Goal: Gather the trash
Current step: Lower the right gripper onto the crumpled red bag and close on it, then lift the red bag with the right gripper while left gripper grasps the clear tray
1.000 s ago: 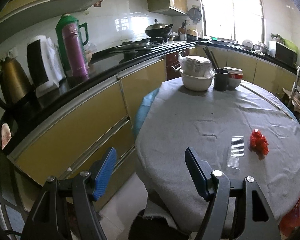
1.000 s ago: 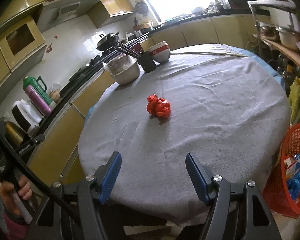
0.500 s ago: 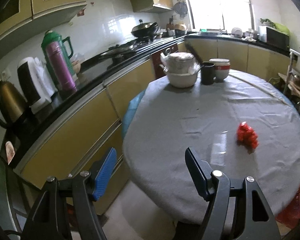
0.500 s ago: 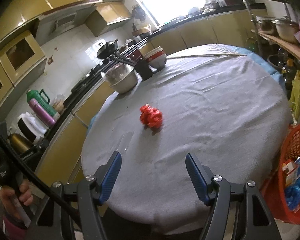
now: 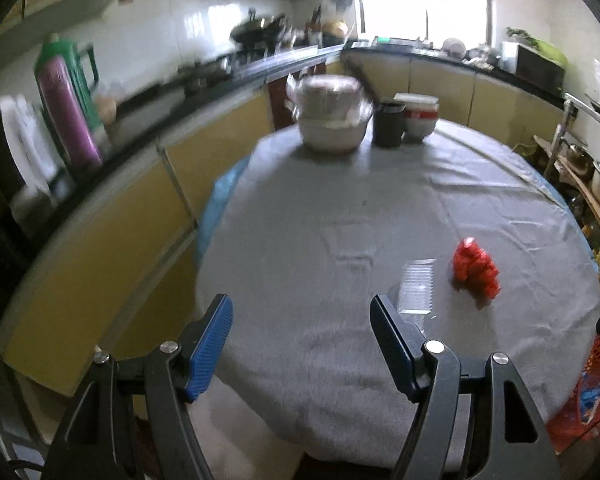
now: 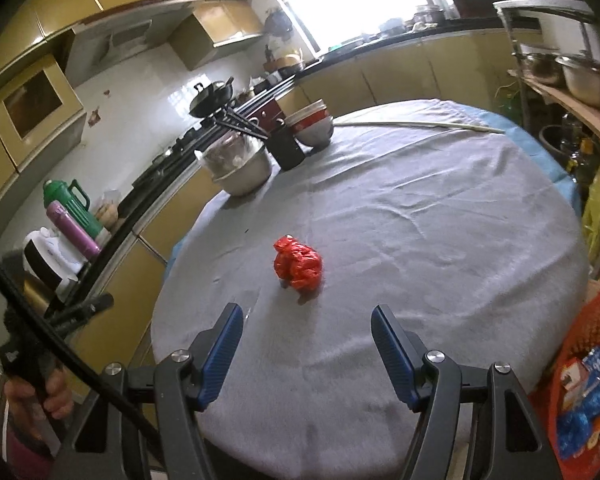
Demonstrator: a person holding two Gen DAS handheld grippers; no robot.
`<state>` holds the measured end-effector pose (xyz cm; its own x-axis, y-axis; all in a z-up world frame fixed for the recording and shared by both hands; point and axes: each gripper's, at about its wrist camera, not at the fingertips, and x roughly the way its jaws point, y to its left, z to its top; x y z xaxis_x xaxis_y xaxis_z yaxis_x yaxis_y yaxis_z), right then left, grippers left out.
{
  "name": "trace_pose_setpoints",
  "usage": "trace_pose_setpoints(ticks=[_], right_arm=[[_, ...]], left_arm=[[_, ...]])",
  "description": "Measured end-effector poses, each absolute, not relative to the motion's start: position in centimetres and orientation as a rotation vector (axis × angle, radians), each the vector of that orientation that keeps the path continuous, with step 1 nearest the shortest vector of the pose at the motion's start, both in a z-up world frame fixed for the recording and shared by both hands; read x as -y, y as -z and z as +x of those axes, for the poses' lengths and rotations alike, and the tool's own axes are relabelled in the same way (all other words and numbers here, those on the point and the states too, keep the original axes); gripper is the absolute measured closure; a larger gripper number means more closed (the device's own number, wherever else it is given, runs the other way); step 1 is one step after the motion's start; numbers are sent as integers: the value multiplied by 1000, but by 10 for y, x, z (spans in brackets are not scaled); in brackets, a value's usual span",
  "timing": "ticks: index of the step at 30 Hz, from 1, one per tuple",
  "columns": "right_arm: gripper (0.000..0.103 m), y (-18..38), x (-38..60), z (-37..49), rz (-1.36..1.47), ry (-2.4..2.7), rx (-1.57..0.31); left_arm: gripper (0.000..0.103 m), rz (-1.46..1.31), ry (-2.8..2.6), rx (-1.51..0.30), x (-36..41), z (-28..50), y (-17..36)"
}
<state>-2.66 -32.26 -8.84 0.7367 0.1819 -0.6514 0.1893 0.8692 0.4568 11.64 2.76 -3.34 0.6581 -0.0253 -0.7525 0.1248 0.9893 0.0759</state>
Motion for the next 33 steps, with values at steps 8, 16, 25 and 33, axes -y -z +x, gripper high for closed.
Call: trace_pose_setpoints(ticks=[8, 16, 25, 33], right_arm=[[37, 115, 305, 50, 524, -37, -851], [52, 154, 306, 116, 537, -18, -952], [51, 180, 305, 156, 493, -26, -1018], [57, 183, 304, 154, 485, -51, -1008]], left_arm=[[31, 60, 140, -999, -29, 148, 85], [31, 52, 280, -1040, 2, 166, 108], [31, -41, 412, -1072, 19, 189, 119], [31, -116, 461, -1099, 38, 208, 136]])
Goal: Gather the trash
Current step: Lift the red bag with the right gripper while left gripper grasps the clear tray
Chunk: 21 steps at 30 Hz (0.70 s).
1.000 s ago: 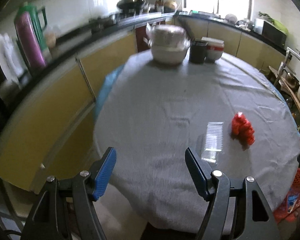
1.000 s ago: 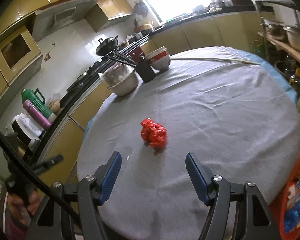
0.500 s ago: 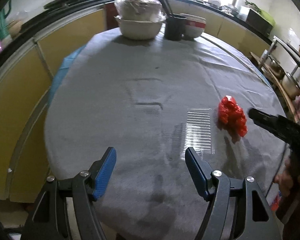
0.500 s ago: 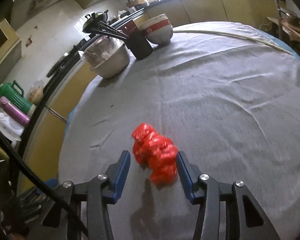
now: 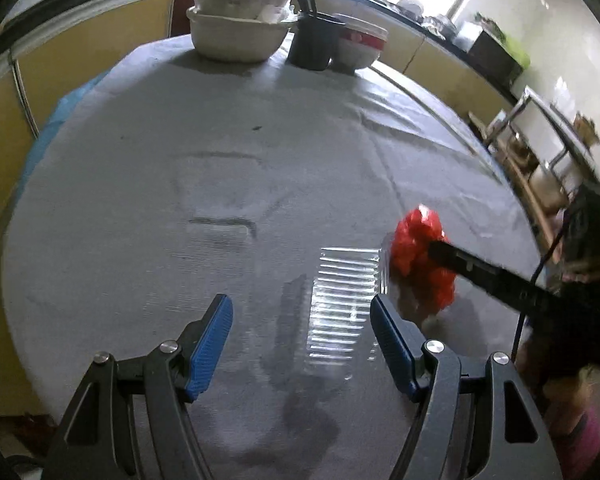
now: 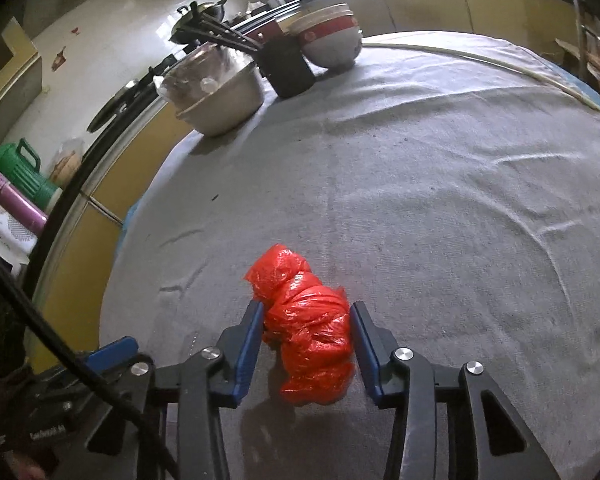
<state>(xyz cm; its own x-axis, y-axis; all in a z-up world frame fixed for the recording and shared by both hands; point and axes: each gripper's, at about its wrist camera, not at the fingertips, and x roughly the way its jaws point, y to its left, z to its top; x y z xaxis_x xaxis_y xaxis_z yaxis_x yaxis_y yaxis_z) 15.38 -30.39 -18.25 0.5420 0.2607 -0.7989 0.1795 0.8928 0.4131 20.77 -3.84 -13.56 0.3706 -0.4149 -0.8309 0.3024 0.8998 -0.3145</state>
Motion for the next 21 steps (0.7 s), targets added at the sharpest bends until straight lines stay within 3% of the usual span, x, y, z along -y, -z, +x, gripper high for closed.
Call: trace_pose_setpoints(ticks=[11, 16, 21], right_arm=[[57, 168, 348, 93, 579, 49, -997], [57, 169, 360, 68, 610, 76, -1000], [50, 175, 362, 54, 617, 97, -1012]], left_arm=[[31, -13, 572, -1128, 86, 177, 142], [31, -57, 554, -1069, 72, 166, 124], [31, -52, 513, -1087, 71, 169, 123]])
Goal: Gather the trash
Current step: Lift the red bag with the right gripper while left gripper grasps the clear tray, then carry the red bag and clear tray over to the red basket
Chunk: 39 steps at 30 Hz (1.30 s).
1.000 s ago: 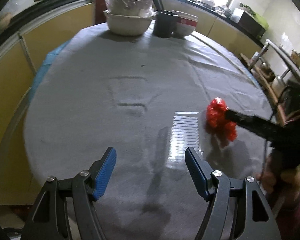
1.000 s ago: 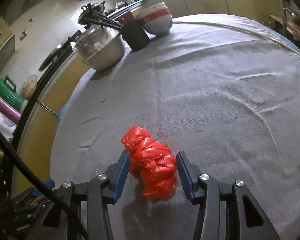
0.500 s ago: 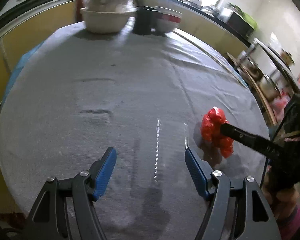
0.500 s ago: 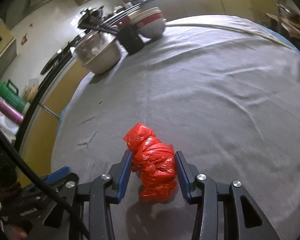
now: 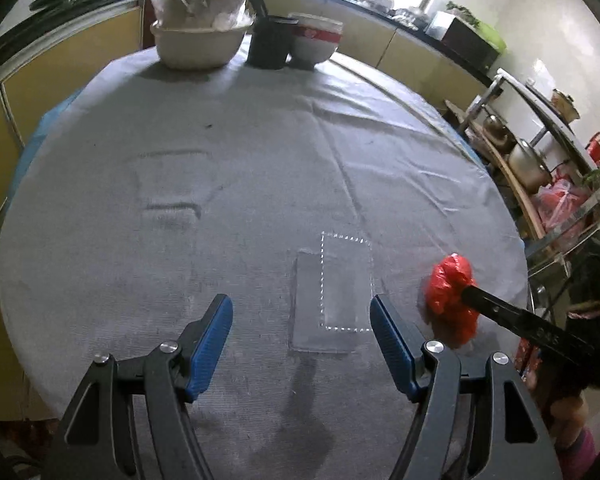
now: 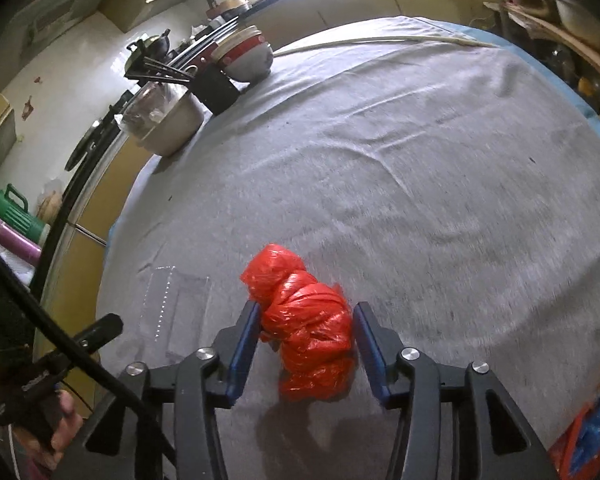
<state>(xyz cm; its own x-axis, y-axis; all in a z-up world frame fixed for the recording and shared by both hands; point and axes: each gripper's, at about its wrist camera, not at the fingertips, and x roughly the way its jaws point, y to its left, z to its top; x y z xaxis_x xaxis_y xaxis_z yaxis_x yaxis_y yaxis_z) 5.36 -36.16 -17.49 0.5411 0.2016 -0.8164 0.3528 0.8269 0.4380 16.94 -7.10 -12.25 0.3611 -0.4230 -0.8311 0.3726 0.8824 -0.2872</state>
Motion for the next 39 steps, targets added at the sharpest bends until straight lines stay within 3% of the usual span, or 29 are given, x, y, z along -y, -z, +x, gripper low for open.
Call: trace_pose_setpoints(ticks=[3, 10, 12, 13, 15, 17, 39], right_arm=[[42, 173, 360, 52, 604, 97, -1021], [39, 177, 356, 51, 560, 78, -1012], [39, 182, 357, 49, 559, 76, -1001], [40, 185, 357, 49, 552, 70, -1002], [52, 184, 353, 47, 545, 37, -981], [53, 181, 348, 46, 506, 49, -971], [54, 95, 379, -46, 613, 102, -738]], left_arm=[[31, -29, 509, -1126, 87, 170, 131], [31, 49, 509, -1110, 113, 168, 137], [44, 45, 509, -1117, 114, 170, 140], [57, 43, 516, -1131, 115, 171, 143], [57, 35, 525, -1120, 114, 172, 144], [58, 37, 529, -1114, 113, 171, 144], [59, 196, 572, -807, 148, 82, 40]])
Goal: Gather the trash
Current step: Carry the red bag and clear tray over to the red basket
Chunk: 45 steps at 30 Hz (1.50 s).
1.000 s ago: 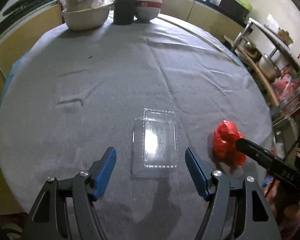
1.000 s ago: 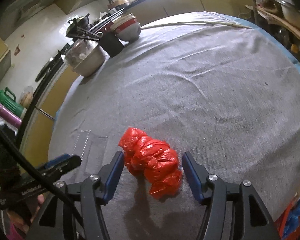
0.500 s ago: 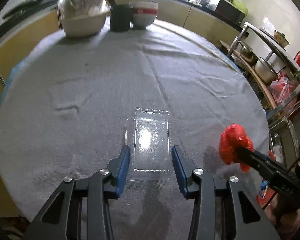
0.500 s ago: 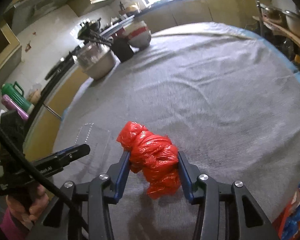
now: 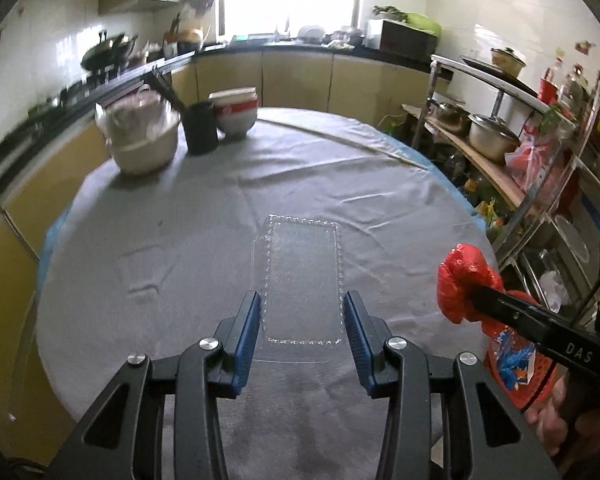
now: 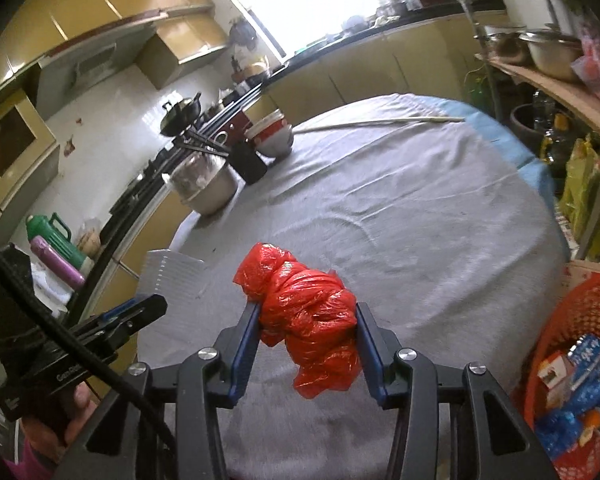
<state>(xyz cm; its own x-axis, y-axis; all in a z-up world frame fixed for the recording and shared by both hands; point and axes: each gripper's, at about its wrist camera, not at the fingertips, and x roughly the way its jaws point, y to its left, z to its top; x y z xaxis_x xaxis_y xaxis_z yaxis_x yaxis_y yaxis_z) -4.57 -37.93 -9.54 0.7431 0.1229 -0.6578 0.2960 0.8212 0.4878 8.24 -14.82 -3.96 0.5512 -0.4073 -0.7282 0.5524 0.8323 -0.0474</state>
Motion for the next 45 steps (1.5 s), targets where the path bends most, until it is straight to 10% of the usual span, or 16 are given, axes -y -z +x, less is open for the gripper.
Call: trace_pose_setpoints(ticks=[45], right_arm=[[54, 66, 484, -197, 730, 383, -555]], left_arm=[[59, 474, 737, -659, 273, -22, 15]])
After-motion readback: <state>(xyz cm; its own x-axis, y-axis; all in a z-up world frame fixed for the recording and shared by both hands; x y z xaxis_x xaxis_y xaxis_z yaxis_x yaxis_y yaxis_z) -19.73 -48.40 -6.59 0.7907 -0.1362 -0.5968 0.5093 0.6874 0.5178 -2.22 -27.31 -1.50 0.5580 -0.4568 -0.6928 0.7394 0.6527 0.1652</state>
